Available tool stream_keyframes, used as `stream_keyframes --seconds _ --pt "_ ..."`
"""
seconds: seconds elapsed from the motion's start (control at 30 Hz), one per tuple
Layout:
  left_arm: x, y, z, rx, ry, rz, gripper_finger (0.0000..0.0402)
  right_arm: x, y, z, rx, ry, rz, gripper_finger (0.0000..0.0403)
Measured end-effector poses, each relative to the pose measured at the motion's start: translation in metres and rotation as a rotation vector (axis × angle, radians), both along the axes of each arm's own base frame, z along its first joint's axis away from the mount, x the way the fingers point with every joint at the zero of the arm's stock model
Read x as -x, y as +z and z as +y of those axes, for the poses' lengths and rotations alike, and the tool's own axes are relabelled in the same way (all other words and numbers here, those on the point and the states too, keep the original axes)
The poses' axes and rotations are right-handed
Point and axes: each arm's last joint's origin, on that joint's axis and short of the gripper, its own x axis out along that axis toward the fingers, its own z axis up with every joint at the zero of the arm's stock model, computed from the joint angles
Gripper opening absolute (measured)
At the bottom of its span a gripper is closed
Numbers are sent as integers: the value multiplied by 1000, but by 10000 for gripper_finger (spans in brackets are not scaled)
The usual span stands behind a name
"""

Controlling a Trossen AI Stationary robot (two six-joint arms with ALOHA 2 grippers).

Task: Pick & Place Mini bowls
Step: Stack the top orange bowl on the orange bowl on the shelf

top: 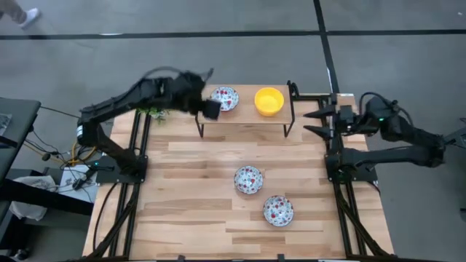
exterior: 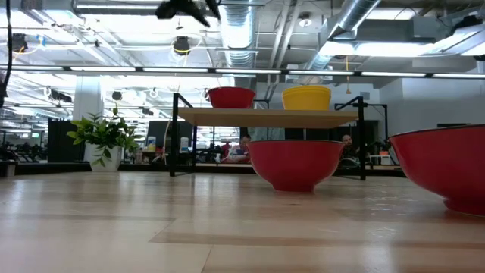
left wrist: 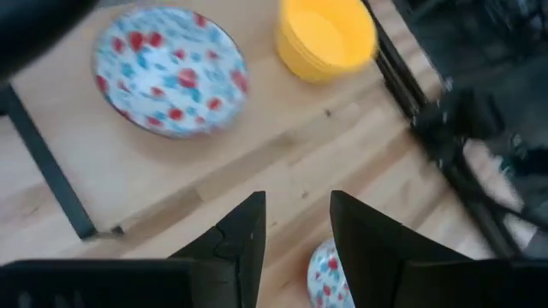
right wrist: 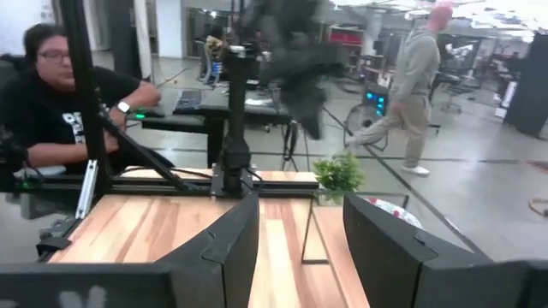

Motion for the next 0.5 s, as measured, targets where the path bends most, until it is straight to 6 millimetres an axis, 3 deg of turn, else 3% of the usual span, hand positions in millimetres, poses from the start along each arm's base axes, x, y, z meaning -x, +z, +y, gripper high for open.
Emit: stream_keyframes --seconds 0.13,0.27,0.5 --pt "-6 -10 -40 -70 -82 26 131 20 -4 3 -40 0 -37 160" --pt "-12 -31 -73 -90 -169 53 131 30 -24 4 -82 2 -90 162" --pt "-28 -72 -110 -87 -276 -34 131 38 -66 6 -182 11 -174 160"
